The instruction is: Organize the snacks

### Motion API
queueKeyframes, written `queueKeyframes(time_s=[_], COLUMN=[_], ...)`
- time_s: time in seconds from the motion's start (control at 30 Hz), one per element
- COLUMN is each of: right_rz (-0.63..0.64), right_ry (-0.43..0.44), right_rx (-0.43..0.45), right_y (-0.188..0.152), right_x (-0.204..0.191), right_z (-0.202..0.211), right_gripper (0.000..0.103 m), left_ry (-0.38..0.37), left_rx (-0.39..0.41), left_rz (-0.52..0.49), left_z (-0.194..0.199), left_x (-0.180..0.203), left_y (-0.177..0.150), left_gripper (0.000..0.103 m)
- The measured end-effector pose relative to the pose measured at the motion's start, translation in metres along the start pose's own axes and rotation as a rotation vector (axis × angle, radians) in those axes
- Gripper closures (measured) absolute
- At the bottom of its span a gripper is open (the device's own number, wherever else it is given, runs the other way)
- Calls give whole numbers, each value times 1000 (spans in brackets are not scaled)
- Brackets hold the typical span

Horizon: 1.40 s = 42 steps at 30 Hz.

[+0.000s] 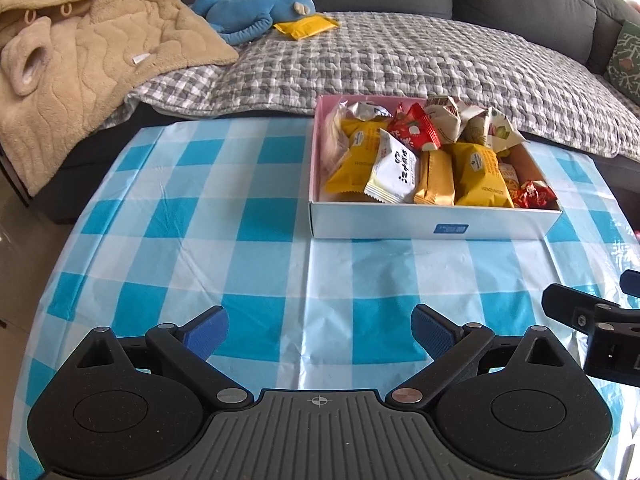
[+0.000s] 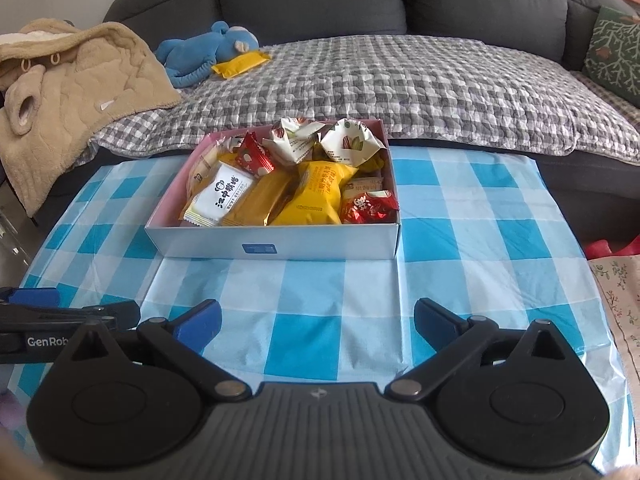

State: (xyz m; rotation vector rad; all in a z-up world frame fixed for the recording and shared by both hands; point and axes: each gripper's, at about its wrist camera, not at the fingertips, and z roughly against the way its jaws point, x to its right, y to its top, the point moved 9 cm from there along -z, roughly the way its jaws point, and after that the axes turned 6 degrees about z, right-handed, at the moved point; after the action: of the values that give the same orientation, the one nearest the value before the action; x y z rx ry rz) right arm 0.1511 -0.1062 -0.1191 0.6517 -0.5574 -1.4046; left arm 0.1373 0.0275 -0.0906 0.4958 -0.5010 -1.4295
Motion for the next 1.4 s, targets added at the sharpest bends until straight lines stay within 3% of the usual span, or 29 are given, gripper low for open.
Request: queueKeyframes(time_s=[1.4], right_rz=[7], right_ry=[-20], right_rx=[-34], right_y=[-6], right_x=[1], right_z=[-2], right_gripper=[0], left_ry=[-2], left_rx=[-18], left_rz=[-36], left_z=[2], left_x=[7], left_y=[-5], left_gripper=[3])
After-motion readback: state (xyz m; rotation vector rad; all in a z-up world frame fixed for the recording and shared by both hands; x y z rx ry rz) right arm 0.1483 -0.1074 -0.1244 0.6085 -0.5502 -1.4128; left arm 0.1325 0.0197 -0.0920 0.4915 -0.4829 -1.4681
